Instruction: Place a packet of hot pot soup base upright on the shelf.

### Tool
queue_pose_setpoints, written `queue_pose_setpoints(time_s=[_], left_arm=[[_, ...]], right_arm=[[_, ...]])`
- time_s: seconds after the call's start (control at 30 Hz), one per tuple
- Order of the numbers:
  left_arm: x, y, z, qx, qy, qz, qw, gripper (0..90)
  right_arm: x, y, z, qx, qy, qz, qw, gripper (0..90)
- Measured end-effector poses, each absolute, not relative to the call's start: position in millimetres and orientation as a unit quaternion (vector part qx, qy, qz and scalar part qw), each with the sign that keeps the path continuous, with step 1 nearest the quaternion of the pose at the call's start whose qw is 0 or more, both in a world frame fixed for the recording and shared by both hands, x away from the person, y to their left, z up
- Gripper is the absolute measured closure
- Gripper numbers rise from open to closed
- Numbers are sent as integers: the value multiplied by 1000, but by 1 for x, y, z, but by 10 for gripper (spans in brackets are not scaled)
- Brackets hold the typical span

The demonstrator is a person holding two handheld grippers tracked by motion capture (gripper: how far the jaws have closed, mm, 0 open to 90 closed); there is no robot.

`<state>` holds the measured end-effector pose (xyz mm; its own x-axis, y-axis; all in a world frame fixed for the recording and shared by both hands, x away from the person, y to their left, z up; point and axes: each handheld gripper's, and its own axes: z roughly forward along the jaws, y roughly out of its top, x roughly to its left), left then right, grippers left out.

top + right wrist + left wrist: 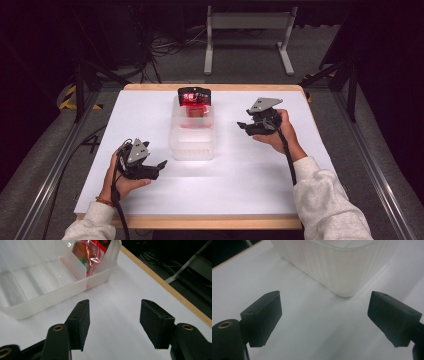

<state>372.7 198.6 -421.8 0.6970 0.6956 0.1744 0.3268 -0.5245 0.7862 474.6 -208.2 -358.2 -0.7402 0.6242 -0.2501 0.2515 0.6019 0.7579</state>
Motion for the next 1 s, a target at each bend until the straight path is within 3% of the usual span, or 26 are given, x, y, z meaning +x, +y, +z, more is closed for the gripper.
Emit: queue_pose_setpoints(time_s=[0.43, 1.0], left_arm=[[359, 194, -432, 848, 297, 234, 372, 102], [350, 191, -441, 855, 295, 231, 358, 97]], right_arm=[[458, -233, -366, 269, 866, 338, 253, 252], [436, -263, -375, 272, 869, 317, 266, 218]])
